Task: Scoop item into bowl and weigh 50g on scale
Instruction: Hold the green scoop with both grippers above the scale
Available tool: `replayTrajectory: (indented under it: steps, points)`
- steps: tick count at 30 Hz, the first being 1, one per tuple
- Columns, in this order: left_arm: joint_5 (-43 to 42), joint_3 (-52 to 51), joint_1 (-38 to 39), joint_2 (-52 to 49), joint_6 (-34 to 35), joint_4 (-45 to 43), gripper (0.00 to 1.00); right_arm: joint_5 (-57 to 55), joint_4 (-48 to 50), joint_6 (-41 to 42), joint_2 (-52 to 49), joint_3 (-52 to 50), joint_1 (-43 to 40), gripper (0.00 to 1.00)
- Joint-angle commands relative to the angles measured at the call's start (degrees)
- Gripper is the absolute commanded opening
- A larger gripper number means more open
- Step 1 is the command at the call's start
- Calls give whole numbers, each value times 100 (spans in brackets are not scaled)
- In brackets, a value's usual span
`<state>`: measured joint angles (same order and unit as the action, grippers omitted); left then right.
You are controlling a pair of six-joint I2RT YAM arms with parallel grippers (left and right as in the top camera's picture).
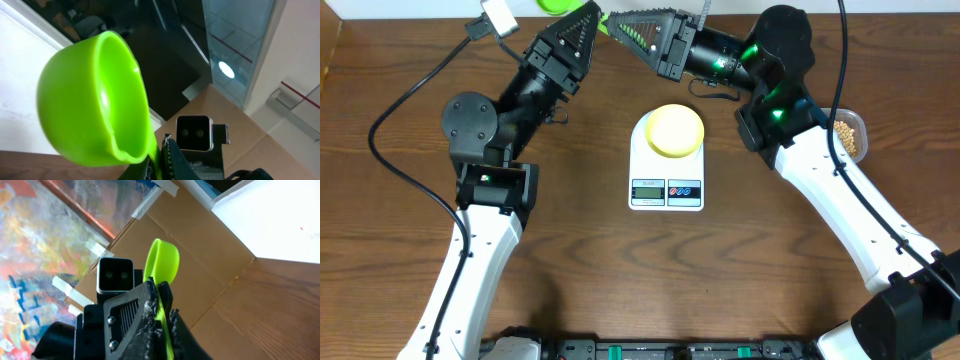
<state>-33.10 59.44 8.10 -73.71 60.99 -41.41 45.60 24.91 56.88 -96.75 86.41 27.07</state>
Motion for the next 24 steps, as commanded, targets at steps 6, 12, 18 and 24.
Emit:
replayTrajectory:
  steps: [6, 12, 18, 24]
  points:
    - [-79, 13, 13, 46, -140, -68, 8, -66, -369, -155, -13, 68, 2, 11]
    - [-76, 13, 13, 42, -140, -68, 7, -31, -345, -251, -13, 70, 2, 17]
    - [-76, 13, 13, 35, -142, -68, 7, 52, -234, -249, -13, 70, 2, 21]
    - [-76, 13, 13, 31, -142, -68, 7, 212, -223, -245, -13, 70, 11, 30]
